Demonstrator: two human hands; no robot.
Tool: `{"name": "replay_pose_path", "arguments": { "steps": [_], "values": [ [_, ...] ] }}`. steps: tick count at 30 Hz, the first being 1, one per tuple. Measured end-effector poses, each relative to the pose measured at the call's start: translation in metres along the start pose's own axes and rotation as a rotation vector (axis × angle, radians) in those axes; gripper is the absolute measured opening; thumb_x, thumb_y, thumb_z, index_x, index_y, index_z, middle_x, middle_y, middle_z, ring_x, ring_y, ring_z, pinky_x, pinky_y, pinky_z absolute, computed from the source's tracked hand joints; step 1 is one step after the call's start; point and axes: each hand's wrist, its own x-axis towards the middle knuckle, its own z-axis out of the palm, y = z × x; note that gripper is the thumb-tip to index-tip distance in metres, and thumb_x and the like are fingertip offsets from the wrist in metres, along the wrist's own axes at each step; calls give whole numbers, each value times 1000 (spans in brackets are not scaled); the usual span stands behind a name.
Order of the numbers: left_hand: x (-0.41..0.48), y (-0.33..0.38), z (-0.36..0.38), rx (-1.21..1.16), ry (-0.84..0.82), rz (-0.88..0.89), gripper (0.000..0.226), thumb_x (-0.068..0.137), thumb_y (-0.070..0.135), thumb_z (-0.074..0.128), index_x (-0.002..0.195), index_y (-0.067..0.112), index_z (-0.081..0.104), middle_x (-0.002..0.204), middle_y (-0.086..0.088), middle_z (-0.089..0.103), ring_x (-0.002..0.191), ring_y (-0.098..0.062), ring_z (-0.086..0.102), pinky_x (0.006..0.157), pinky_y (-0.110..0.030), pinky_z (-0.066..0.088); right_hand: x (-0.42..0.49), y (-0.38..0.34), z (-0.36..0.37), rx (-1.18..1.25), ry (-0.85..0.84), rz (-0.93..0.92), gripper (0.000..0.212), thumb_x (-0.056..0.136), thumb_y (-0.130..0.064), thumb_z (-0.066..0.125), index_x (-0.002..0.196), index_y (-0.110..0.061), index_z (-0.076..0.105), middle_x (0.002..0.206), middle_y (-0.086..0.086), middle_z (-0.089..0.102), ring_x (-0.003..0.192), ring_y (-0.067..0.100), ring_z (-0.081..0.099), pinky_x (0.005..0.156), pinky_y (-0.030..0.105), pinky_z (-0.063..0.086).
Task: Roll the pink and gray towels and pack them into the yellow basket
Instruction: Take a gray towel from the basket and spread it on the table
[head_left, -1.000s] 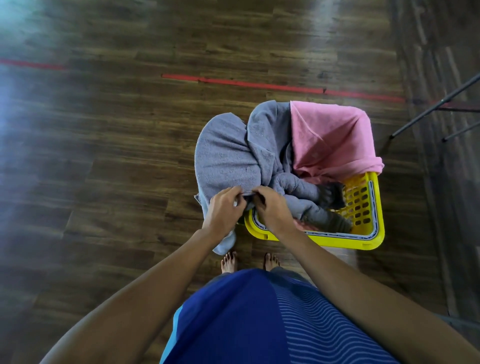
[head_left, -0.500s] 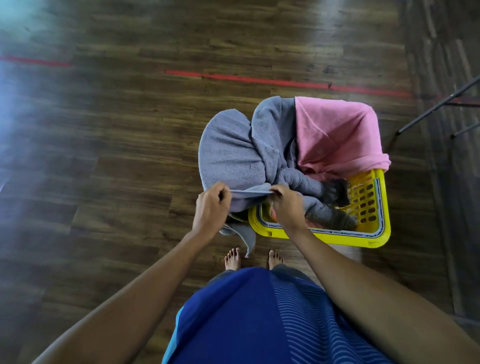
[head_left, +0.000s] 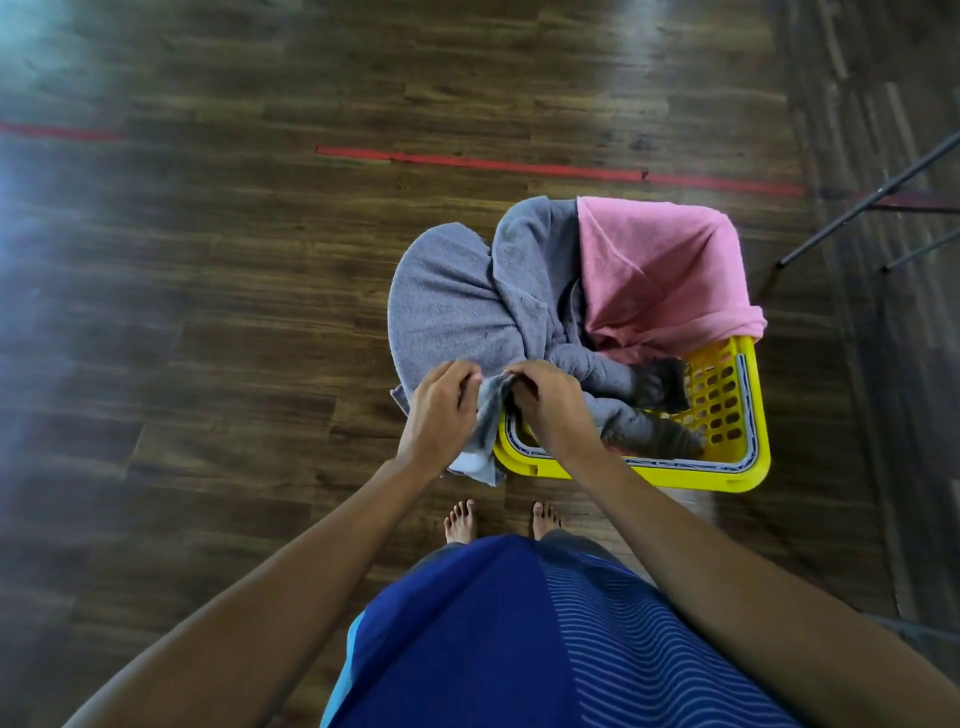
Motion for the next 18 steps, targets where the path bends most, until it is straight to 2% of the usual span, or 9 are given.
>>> {"name": "replay_pose_path", "arguments": {
  "steps": [3,5,8,13,16,18],
  "values": [
    [3,4,2,9,-84,-11,9,89,19,64,92,13,57,91,3,56,80,-14,53,73,-26,45,-1,-1,1,-6,6,17,17,87,-8,58,98,-7,71,94,10,71,89,26,63,70,20,33],
    [0,3,6,16,-133,-44,16,85,22,66,96,15,56,93,4,56,81,-16,55,74,-30,48,0,-1,2,11,-13,22,18,87,-13,57,97,-8,71,92,9,71,87,24,64,67,19,30],
    [-3,3,11,28,-117,-69,16,87,22,63,100,13,59,93,1,63,84,-20,60,76,-36,50,3,2,1,27,-51,51,18,88,-20,57,96,-12,72,91,5,72,86,21,65,69,24,38],
    [4,11,15,33,-69,-128,15,88,19,60,101,13,63,94,-1,68,85,-20,61,74,-31,46,6,-1,0,11,-70,125,31,86,-39,48,89,-17,69,83,1,69,80,18,63,71,35,45],
    [9,12,14,40,-84,-153,10,87,19,61,96,14,62,89,1,66,80,-18,59,71,-29,43,7,-1,-1,31,-46,124,21,89,-32,56,88,-14,69,82,2,69,78,19,62,70,34,44],
    [13,13,10,12,-65,-197,3,88,18,59,85,17,58,77,3,62,71,-18,56,65,-31,41,8,-2,-1,12,-54,109,18,91,-28,61,88,-12,69,82,3,68,76,16,59,68,32,43]
  ]
}}
